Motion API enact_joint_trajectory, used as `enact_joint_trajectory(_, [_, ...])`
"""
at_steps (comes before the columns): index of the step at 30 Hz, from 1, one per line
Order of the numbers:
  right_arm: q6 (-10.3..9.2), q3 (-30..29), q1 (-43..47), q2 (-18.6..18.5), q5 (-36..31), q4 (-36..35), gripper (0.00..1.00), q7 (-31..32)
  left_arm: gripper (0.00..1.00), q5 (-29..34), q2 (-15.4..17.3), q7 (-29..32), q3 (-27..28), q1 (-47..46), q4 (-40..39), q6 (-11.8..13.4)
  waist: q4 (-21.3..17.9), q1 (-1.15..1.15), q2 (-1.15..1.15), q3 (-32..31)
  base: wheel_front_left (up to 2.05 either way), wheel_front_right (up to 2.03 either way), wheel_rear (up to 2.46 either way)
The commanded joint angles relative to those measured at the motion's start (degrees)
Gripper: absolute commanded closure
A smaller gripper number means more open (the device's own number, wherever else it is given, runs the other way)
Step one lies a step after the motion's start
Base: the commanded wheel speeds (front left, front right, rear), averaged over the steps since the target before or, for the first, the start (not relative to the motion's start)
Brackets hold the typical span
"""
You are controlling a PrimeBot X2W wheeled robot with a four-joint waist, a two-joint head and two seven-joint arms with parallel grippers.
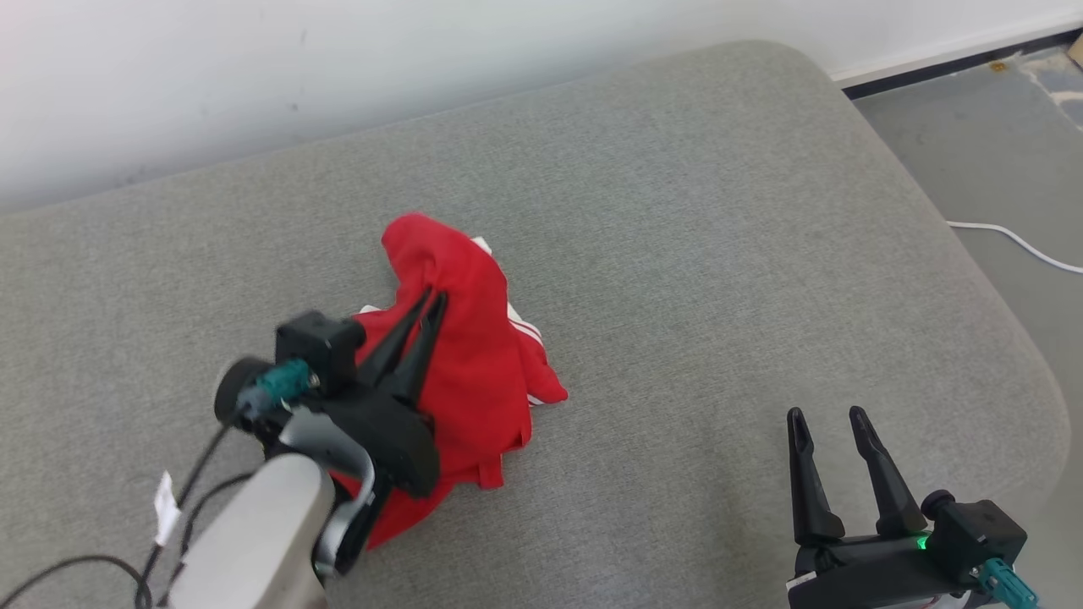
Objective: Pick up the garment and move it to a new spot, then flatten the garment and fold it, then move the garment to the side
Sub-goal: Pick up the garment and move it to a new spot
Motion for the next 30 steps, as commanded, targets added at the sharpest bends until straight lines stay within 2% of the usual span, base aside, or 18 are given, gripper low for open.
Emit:
enact_joint_trajectory(1, [-0.12, 0.15, -0.07, -0.07, -0.03, -0.05, 0.00, -0.07, 0.71, 0.36, -0.40, -1.04, -0.37, 0.60, 0.76, 0.21, 0.82, 0.00, 0.00, 0.05, 0.00, 0.00, 0.00])
enact_joint_trajectory(2, [-0.12, 0.15, -0.07, -0.07, -0.03, -0.05, 0.00, -0.07, 0.71, 0.36, -0.40, -1.04, -0.37, 0.60, 0.76, 0.21, 0.82, 0.00, 0.00, 0.05, 0.00, 0.00, 0.00])
enact_joint_trajectory(3, [-0.12, 0.27, 0.02, -0.07, -0.15, 0.01, 0.00, -0.08, 0.00, 0.51, -0.73, -1.66, -0.70, 0.92, 1.36, 0.10, 1.21, 0.00, 0.00, -0.09, 0.00, 0.00, 0.00])
enact_joint_trajectory(9, [-0.12, 0.05, 1.06, -0.08, -1.23, -0.11, 0.00, -0.08, 0.00, 1.24, -1.32, -5.85, 1.15, -0.36, 0.48, 0.76, 4.53, 0.00, 0.00, -2.02, 0.00, 0.00, 0.00])
enact_joint_trajectory(16, [-0.12, -0.39, 1.92, -0.07, -3.09, -0.93, 0.00, -0.07, 0.00, 2.23, 2.09, -7.16, 6.91, 3.09, -4.10, 2.95, 9.46, 0.00, 0.00, -4.97, 0.00, 0.00, 0.00])
enact_joint_trajectory(20, [-0.12, 0.04, 1.99, -0.09, -4.05, -1.37, 0.00, -0.07, 0.00, 2.90, 4.45, -7.18, 12.04, 7.37, -7.66, 4.21, 11.93, 0.00, 0.00, -6.22, 0.00, 0.00, 0.00])
enact_joint_trajectory(24, [-0.12, 0.22, 2.11, -0.08, -4.80, -1.28, 0.00, -0.07, 0.00, 3.78, 5.43, -7.19, 17.91, 13.32, -11.43, 4.40, 13.96, 0.00, 0.00, -7.30, 0.00, 0.00, 0.00])
enact_joint_trajectory(30, [-0.12, 0.84, 2.31, -0.09, -5.42, -0.95, 0.00, -0.06, 0.00, 6.95, 3.94, -7.17, 25.17, 23.53, -16.49, 4.68, 16.09, 0.00, 0.00, -8.52, 0.00, 0.00, 0.00])
